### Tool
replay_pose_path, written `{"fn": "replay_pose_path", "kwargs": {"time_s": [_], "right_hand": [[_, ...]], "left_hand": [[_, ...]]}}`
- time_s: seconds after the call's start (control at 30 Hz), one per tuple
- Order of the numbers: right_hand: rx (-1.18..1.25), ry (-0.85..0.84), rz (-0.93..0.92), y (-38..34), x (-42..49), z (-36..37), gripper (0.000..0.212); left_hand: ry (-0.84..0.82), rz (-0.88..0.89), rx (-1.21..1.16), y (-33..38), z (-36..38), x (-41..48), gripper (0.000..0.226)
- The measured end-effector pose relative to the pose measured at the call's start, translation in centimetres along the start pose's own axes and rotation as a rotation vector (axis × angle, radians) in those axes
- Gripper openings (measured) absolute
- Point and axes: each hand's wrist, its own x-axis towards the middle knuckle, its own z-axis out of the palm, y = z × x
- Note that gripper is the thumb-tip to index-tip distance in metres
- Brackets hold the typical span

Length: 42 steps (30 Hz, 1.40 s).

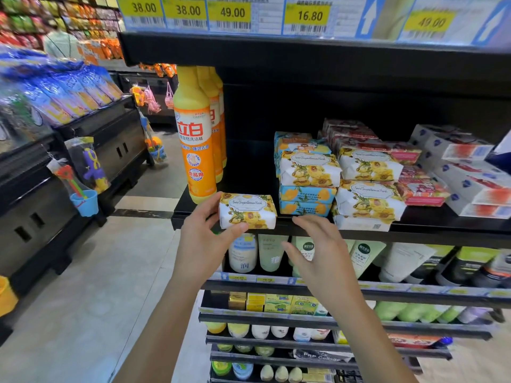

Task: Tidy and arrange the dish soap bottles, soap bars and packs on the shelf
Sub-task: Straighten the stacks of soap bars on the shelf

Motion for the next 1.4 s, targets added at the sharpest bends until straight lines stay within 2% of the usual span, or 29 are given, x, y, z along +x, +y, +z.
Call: {"fn": "replay_pose_path", "kwargs": {"time_s": [0.2, 0.37, 0.5, 0.57, 1.13, 1.27, 1.33, 1.4], "right_hand": [[-0.243, 0.189, -0.114, 1.0, 0.7, 2.2, 0.046], [-0.237, 0.263, -0.128, 1.4, 0.9, 2.8, 0.041], [-0.197, 0.267, -0.132, 1.9, 0.9, 3.0, 0.041], [-0.186, 0.270, -0.133, 2.0, 0.9, 3.1, 0.040], [-0.121, 0.266, -0.143, 2.1, 0.7, 3.0, 0.041], [-0.070, 0.158, -0.099, 1.3, 0.4, 1.8, 0.043], [0.023, 0.103, -0.050, 0.5, -0.1, 0.2, 0.041], [0.092, 0.120, -0.047, -0.2, -0.6, -1.8, 0.036]], "left_hand": [[0.040, 0.073, 0.266, 0.1, 1.0, 0.6, 0.081], [0.141, 0.259, 0.520, -0.3, 1.3, 0.8, 0.066], [0.182, 0.551, 0.705, -1.0, 2.3, 0.6, 0.045], [0.194, 0.617, 0.738, -1.1, 2.8, 1.1, 0.038], [0.178, 0.470, 0.849, 0.1, 6.4, 9.2, 0.027], [0.171, 0.472, 0.782, -0.2, 6.1, 9.0, 0.035], [0.157, 0.475, 0.681, 0.1, 5.7, 8.2, 0.038], [0.129, 0.467, 0.543, 0.9, 5.3, 7.0, 0.038]]}}
